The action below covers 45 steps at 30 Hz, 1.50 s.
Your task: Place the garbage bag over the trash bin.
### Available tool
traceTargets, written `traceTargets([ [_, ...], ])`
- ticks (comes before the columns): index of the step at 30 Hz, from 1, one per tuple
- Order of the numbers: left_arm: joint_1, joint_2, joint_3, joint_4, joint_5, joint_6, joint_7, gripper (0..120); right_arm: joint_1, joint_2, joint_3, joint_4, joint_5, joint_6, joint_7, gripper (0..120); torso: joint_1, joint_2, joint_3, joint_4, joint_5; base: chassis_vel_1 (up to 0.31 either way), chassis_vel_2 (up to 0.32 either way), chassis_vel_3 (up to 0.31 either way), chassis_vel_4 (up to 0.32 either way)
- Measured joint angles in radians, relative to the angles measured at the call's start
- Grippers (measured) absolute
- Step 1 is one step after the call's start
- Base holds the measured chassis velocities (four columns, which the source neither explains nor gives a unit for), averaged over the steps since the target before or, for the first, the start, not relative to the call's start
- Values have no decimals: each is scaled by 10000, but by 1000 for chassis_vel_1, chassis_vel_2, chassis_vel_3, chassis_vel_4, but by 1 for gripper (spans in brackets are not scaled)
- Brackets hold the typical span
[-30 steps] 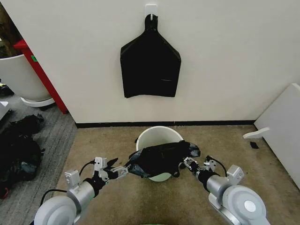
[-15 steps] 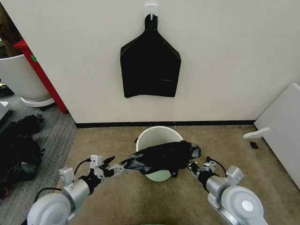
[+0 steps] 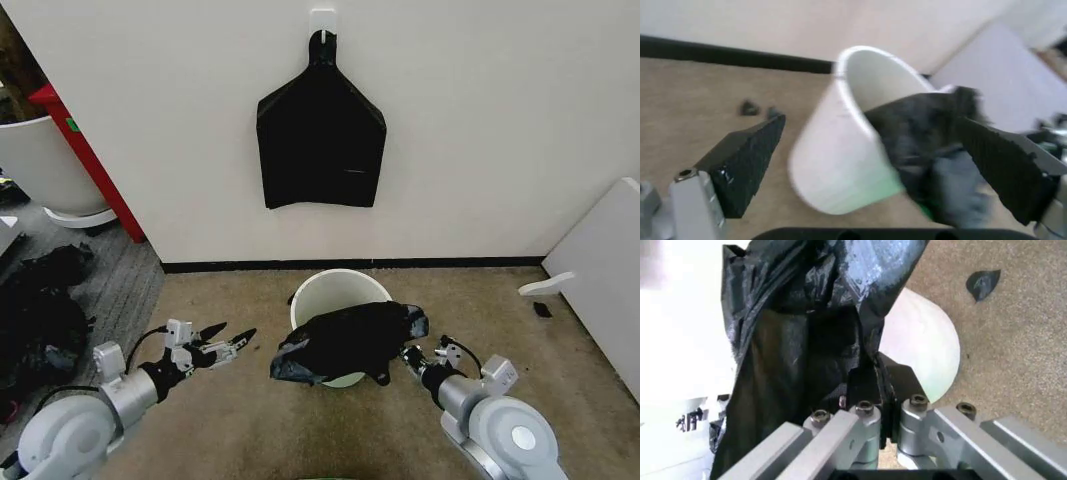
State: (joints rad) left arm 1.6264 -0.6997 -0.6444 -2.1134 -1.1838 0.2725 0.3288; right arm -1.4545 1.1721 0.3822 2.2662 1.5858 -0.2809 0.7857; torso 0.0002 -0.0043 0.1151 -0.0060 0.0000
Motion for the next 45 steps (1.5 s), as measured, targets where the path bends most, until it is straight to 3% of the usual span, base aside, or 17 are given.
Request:
traceTargets([
  [4, 133, -136, 207, -627, -210, 73, 275, 100, -6, 49, -124, 96, -90, 39, 19, 0, 0, 0, -1, 1, 5, 0, 0, 0, 0],
  [7, -10, -386, 759, -970, 101, 140, -264, 100, -12, 52, -262, 229, -150, 39, 18, 0, 0, 0, 0, 0, 0, 0, 0, 0, 0],
  [23, -55, -732, 1060, -820, 1270, 170, -775, 100, -302, 39, -657, 758, -616, -223, -80, 0, 0, 0, 0, 0, 1, 0, 0, 0, 0],
  [43, -748, -522, 855, -567, 664, -36, -1715, 100, -1034, -699, -249, 2262, -1023, -682, 1015, 76, 0, 0, -1, 0, 0, 0, 0, 0, 0],
  [45, -739, -539, 817, -597, 623, -37, -1755, 100, -1091, -751, -240, 2328, -1183, -704, 1099, 79, 0, 0, -1, 0, 0, 0, 0, 0, 0],
])
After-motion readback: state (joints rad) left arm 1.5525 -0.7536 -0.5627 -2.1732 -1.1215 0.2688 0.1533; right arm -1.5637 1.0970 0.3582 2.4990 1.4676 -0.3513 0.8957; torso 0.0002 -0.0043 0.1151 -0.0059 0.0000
